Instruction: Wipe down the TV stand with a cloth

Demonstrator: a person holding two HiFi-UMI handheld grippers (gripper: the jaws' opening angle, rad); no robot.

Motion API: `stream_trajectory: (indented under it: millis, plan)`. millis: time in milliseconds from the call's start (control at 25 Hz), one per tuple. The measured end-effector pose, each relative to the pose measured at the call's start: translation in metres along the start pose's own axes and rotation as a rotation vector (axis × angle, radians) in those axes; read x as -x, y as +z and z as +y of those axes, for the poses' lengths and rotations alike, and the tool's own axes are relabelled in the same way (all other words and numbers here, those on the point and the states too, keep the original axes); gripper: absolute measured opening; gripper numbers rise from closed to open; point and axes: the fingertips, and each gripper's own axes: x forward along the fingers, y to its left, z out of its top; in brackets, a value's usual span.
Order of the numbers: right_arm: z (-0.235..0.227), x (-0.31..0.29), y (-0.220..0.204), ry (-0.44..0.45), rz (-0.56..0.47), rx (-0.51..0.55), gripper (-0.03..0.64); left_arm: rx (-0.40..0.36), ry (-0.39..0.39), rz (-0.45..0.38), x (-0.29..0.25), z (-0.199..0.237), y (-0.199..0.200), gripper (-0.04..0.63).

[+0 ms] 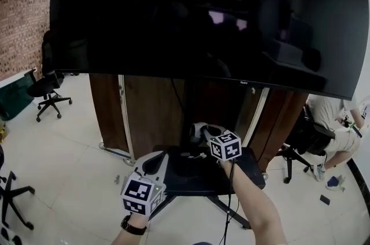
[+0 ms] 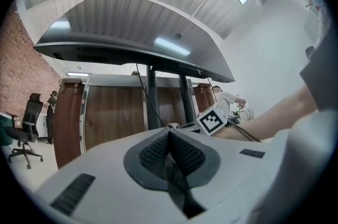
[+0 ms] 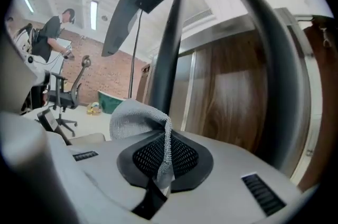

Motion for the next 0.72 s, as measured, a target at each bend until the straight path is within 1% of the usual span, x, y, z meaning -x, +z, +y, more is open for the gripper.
stream_trajectory:
  millis: [120,200,280,360,400,440,520,600,720]
  plan:
    - [-0.029,0.045,0.068,-0.144,-0.176,0.115,0.006,-0.009,-0.026,-0.018,-0.006,-0.007,0.008,0.026]
    - [-0.054,0.083,0.118,-0.254,-0.279,0.16,0.006,-0.013,-0.064,-0.028,-0.017,-0.017,0.02,0.026]
    - [-0.084,0.116,0.153,-0.356,-0.338,0.17,0.006,-0.009,-0.109,-0.036,-0.03,-0.03,0.033,0.026]
    - [-0.112,0.136,0.164,-0.431,-0.334,0.182,0.006,0.008,-0.145,-0.039,-0.042,-0.043,0.04,0.027]
    - [-0.125,0.14,0.157,-0.453,-0.309,0.176,0.006,0.017,-0.16,-0.037,-0.046,-0.05,0.04,0.027]
    - [-0.136,0.14,0.142,-0.463,-0.267,0.159,0.006,0.025,-0.174,-0.031,-0.05,-0.056,0.038,0.026]
    - [-0.15,0.133,0.09,-0.457,-0.147,0.11,0.006,0.041,-0.203,-0.011,-0.054,-0.07,0.028,0.028]
    - [-0.151,0.128,0.029,-0.441,-0.028,0.065,0.006,0.053,-0.221,0.012,-0.054,-0.081,0.017,0.026]
    - [-0.14,0.135,-0.041,-0.426,0.091,0.023,0.006,0.054,-0.23,0.039,-0.049,-0.088,0.005,0.028]
